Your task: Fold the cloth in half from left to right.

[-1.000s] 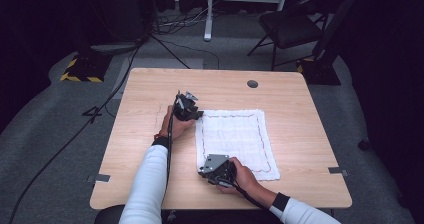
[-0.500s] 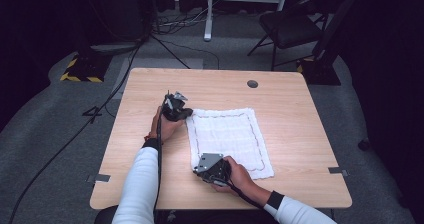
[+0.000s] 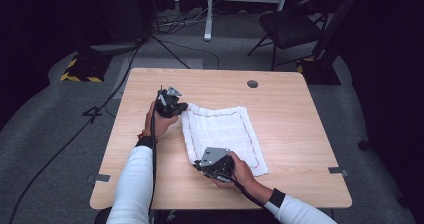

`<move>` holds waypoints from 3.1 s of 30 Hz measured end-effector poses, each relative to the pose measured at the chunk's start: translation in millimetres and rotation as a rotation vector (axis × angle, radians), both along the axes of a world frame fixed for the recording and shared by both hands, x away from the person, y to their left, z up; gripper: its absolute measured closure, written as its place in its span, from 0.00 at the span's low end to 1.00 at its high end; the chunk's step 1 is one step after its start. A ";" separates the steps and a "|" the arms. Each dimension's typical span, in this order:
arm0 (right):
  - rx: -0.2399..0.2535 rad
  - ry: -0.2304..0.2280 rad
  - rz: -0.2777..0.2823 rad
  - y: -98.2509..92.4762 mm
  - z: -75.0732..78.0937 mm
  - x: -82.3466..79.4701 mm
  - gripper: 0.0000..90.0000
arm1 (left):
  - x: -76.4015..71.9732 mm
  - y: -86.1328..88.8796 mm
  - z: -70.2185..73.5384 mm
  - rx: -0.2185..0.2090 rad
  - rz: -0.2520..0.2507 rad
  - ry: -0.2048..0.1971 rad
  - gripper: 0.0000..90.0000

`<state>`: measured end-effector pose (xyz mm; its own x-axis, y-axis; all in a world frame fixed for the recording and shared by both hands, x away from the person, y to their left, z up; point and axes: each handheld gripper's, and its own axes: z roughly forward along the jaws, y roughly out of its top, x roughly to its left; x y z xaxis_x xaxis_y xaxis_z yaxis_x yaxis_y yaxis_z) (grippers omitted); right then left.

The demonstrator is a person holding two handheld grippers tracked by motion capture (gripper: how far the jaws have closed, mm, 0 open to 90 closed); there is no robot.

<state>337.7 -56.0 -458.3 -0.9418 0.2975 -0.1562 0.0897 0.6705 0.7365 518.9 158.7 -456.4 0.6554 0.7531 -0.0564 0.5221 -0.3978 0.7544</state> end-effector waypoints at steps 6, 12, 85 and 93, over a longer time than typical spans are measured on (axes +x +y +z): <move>0.033 -0.001 -0.030 -21.5 10.9 0.3 0.95 | 0.9 -21.8 7.2 -0.028 -0.024 -0.024 0.95; 0.046 -0.010 -0.071 -46.8 17.9 -1.4 0.95 | 4.4 -50.0 13.2 -0.007 -0.067 -0.045 0.95; -0.076 0.111 -0.400 -216.3 -16.5 32.8 0.48 | -129.5 -161.9 -19.8 0.137 -0.505 -0.017 0.25; -0.119 0.121 -0.356 -212.1 -25.1 30.4 0.48 | -135.4 -162.8 -32.7 0.182 -0.522 0.004 0.25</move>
